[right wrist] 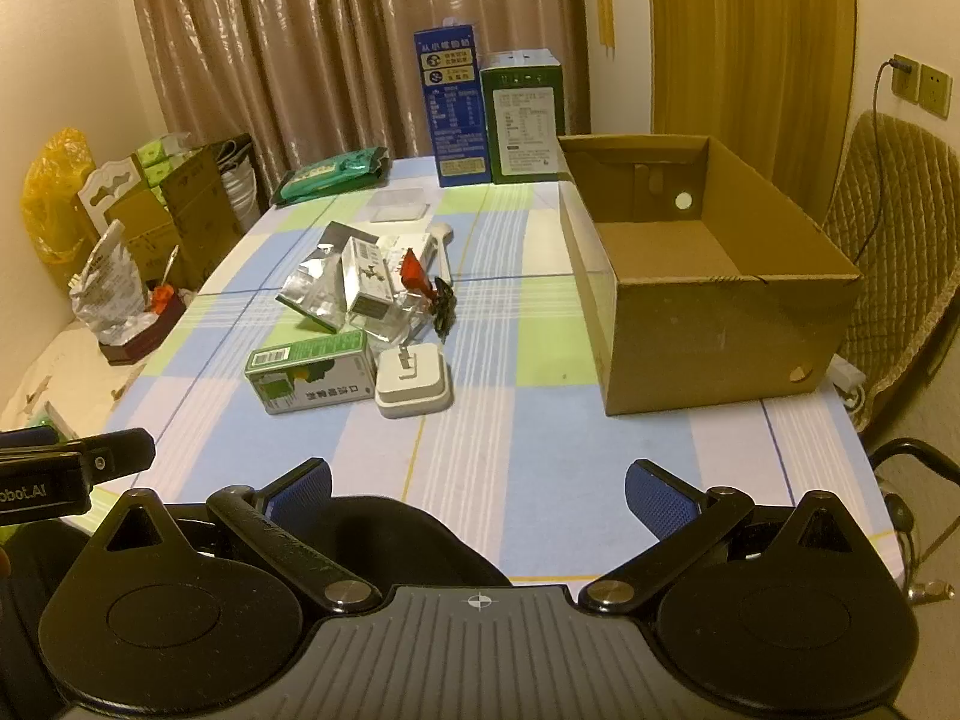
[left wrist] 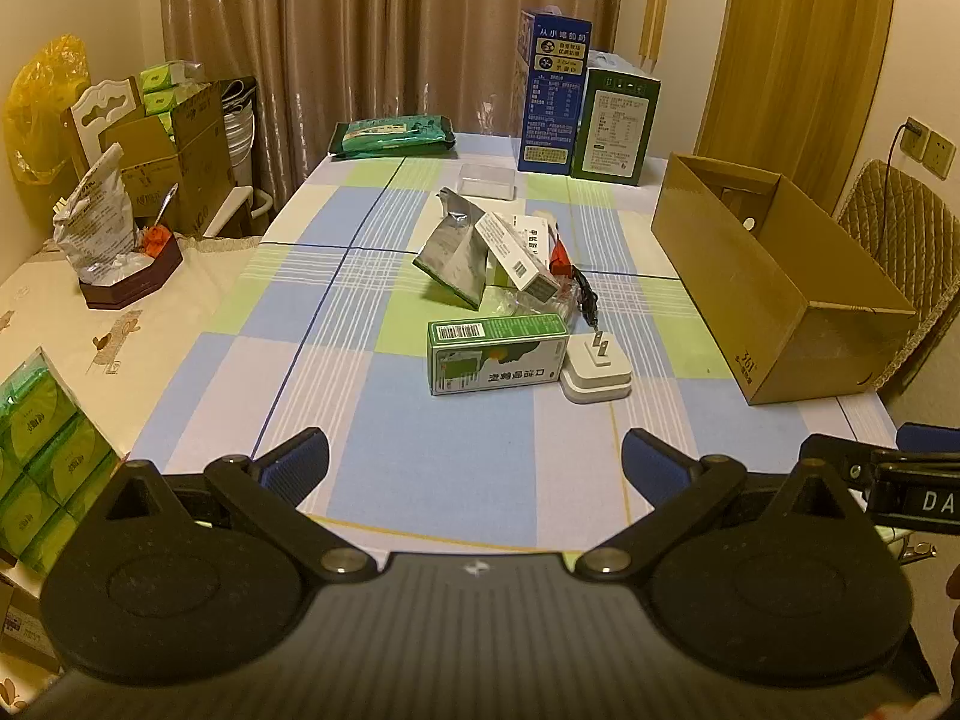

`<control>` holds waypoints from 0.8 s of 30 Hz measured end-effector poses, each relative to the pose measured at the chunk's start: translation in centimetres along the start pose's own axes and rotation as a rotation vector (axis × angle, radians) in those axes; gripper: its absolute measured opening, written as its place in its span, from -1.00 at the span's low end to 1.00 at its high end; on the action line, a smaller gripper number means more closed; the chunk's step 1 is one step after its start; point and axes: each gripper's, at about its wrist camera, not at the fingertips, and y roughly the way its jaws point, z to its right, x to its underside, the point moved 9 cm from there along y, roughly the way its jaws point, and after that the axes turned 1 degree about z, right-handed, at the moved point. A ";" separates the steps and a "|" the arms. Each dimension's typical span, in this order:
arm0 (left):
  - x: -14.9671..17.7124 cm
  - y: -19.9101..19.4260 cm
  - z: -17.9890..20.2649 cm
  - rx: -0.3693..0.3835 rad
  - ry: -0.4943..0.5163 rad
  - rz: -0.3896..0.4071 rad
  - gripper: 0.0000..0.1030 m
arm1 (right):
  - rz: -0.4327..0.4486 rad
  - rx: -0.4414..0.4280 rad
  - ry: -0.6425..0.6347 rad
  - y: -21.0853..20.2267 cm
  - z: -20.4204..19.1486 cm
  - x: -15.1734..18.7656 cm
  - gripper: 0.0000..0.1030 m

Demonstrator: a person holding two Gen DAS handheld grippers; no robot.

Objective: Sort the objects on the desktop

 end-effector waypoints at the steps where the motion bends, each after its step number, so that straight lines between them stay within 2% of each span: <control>1: 0.0 0.0 0.0 -0.001 0.000 0.000 0.98 | 0.000 -0.001 0.001 0.1 0.1 0.0 0.97; 24: 0.5 0.1 0.1 0.005 0.008 -0.009 0.98 | -0.003 -0.002 0.007 0.2 0.5 0.3 0.97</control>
